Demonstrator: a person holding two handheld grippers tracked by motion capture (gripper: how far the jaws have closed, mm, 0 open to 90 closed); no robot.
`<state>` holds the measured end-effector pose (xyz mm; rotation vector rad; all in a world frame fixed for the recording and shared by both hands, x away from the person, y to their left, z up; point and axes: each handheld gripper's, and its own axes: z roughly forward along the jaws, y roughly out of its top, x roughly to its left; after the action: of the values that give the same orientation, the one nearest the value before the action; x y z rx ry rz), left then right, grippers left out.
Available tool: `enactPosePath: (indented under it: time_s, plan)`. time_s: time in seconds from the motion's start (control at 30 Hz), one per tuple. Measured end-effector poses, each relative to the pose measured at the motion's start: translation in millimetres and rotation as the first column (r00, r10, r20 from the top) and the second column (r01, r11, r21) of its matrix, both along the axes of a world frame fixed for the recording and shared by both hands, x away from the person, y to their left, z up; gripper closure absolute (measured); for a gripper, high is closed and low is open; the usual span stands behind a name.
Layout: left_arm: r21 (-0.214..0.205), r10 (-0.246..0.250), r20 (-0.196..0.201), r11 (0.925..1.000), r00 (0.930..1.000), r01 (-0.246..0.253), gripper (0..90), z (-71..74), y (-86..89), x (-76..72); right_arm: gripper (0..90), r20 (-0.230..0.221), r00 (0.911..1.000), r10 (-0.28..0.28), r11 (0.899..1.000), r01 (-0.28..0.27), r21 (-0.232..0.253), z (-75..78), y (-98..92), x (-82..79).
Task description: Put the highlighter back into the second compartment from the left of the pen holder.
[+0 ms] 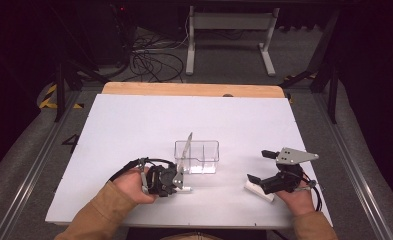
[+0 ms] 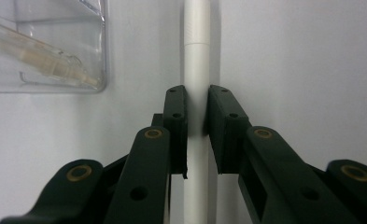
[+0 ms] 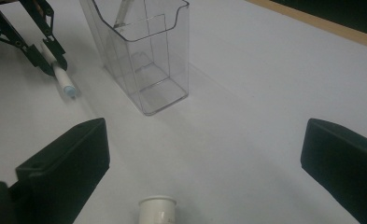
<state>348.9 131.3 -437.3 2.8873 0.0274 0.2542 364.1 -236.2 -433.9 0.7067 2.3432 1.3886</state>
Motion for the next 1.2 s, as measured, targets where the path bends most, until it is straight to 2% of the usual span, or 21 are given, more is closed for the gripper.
enactPosePath:
  time_s: [0.17,0.2,0.33,0.5,0.67,0.83,0.93,0.97,1.07,1.1,1.13,1.17,1.2]
  plan:
    - [-0.029,-0.015,0.007,0.9995,0.9999,0.015,78.4,8.1,0.7,-2.0,1.6,0.001,1.0000,0.002,1.000,-0.002,0.001,0.1,0.1,-0.2]
    - [-0.035,-0.019,0.020,0.9992,0.9996,0.020,78.4,10.3,0.9,-2.3,1.6,0.003,1.0000,0.001,1.000,-0.001,-0.001,0.0,0.0,-0.1]
    - [-0.087,-0.002,0.032,0.9962,0.9995,0.005,78.4,18.9,2.9,-4.3,1.6,0.000,1.0000,-0.001,1.000,0.001,0.001,0.1,0.0,-0.1]
    - [-0.173,0.018,0.041,0.9848,0.9990,-0.010,78.4,30.1,7.1,-5.3,1.6,0.000,1.0000,-0.001,1.000,0.001,0.001,0.1,0.0,0.0]
    - [-0.221,0.019,0.058,0.9752,0.9981,-0.005,78.4,37.4,8.9,-7.4,1.6,0.001,1.0000,0.000,1.000,0.000,0.001,0.2,-0.2,0.0]
    - [-0.306,0.038,0.062,0.9519,0.9973,-0.017,78.4,46.2,11.6,-7.6,1.6,0.001,1.0000,-0.001,1.000,0.001,0.002,0.1,0.2,0.0]
    - [-0.341,0.046,0.072,0.9400,0.9964,-0.019,78.4,51.4,12.6,-8.5,1.6,-0.002,1.0000,-0.001,1.000,0.001,0.002,0.1,0.0,0.1]
    - [-0.360,0.049,0.079,0.9329,0.9956,-0.017,78.4,53.4,12.8,-9.2,1.6,-0.001,1.0000,-0.002,1.000,0.002,0.002,0.1,0.0,0.0]
    - [-0.394,0.056,0.084,0.9189,0.9949,-0.019,78.4,58.3,13.2,-9.9,1.6,0.000,1.0000,-0.001,1.000,0.001,0.003,0.2,-0.3,0.1]
    - [-0.406,0.061,0.087,0.9135,0.9944,-0.020,78.4,59.7,13.4,-9.9,1.6,-0.001,1.0000,-0.001,1.000,0.001,0.004,0.2,-0.3,0.2]
    - [-0.427,0.061,0.090,0.9042,0.9941,-0.017,78.3,60.8,13.7,-9.3,1.6,-0.001,1.0000,0.000,1.000,0.000,0.004,0.1,-0.1,0.1]
    - [-0.437,0.072,0.083,0.8992,0.9940,-0.028,78.4,62.6,14.7,-9.4,1.6,-0.002,1.0000,-0.001,1.000,0.001,0.003,0.1,0.0,0.0]
    - [-0.454,0.076,0.088,0.8904,0.9932,-0.028,78.4,63.9,15.5,-8.8,1.6,-0.001,1.0000,0.000,1.000,0.000,0.003,0.1,0.1,0.0]
